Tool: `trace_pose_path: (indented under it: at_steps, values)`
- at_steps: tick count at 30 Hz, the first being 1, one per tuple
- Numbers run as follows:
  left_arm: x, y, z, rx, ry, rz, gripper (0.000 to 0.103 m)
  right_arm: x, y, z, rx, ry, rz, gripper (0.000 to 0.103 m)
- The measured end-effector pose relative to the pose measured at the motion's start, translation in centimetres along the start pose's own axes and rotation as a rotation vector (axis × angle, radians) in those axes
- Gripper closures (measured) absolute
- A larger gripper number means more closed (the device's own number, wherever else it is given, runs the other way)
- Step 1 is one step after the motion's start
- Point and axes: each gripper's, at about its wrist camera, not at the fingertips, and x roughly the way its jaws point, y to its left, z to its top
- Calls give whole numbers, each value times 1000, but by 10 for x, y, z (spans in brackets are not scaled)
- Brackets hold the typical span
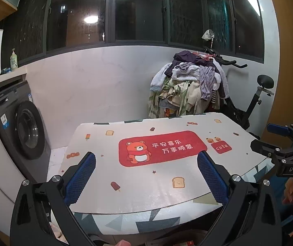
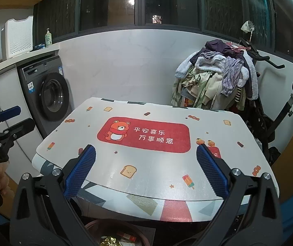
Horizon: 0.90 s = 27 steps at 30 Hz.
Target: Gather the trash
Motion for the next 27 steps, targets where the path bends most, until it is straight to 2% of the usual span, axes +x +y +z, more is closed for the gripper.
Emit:
trace_pose_path:
  at_steps: [27]
  values:
    - [0,-12,-5,15,7,0,6,-4,-5,-1,3,6,-10,6]
